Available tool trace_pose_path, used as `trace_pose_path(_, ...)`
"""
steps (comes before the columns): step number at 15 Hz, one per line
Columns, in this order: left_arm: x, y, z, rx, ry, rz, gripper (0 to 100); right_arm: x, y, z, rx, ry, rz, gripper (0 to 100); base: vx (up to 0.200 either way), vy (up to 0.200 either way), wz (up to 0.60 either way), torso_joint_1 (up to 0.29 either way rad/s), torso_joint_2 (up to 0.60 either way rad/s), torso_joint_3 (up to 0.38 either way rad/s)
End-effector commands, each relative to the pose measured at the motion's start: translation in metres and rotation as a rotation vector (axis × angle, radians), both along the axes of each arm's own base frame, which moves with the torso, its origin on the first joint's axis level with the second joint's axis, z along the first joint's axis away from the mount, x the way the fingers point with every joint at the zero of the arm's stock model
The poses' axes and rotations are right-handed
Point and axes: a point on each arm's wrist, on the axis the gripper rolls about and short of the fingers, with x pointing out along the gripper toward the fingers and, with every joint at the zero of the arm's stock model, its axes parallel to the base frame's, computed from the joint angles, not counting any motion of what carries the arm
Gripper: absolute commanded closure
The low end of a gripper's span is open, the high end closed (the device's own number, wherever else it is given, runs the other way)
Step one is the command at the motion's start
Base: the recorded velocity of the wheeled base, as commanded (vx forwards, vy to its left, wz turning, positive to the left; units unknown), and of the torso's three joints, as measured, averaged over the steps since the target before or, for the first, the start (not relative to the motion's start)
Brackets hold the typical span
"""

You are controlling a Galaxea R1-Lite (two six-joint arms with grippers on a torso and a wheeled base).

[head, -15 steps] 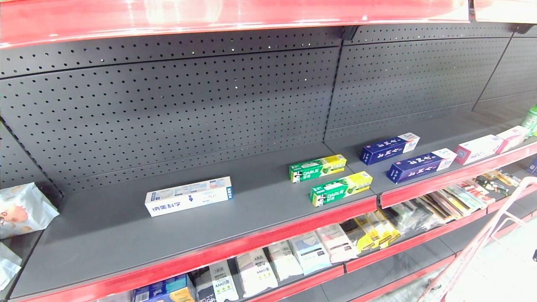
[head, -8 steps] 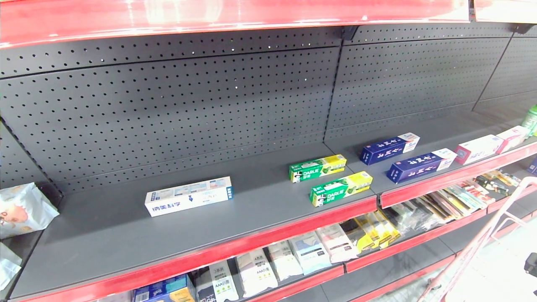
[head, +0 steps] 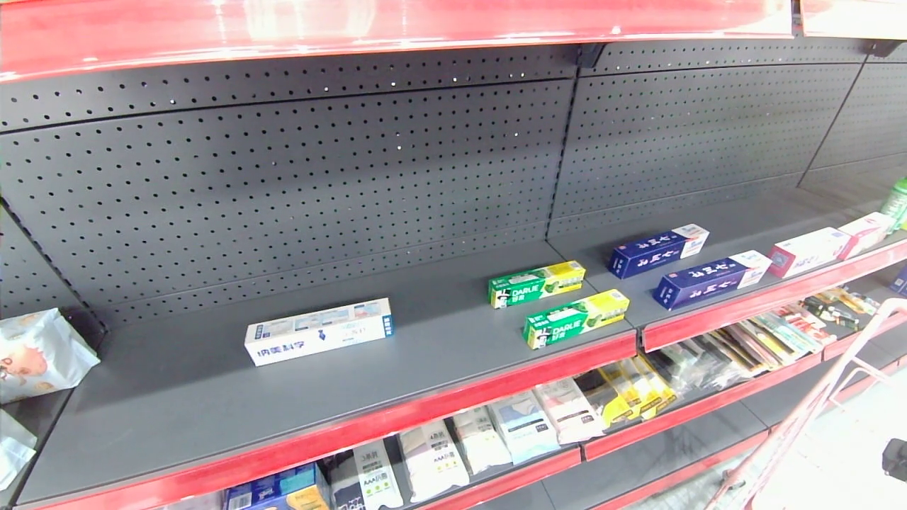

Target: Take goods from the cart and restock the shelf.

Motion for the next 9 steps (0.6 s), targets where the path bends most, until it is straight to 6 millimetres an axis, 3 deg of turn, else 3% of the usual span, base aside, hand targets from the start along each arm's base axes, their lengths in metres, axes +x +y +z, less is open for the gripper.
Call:
trace_pose_path(1, 0.000, 0.000, 0.000, 0.000, 0.000, 0.000, 0, 0.000, 0.000, 0.001, -0.007, 0.000, -0.001, 0, 0.000, 0.000, 0.00, 0.000, 0.00, 0.000)
trace_pose_path(4, 0.000, 0.000, 0.000, 0.000, 0.002, 0.000, 0, -0.003, 0.004, 0.001, -0.005, 0.027, -0.012, 0, 0.000, 0.000, 0.00, 0.000, 0.00, 0.000)
trace_pose_path(9, 0.000, 0.000, 0.000, 0.000, 0.000, 0.000, 0, 0.003, -0.006, 0.004, -0.041, 0.000, -0.022, 0, 0.000, 0.000, 0.00, 0.000, 0.00, 0.000)
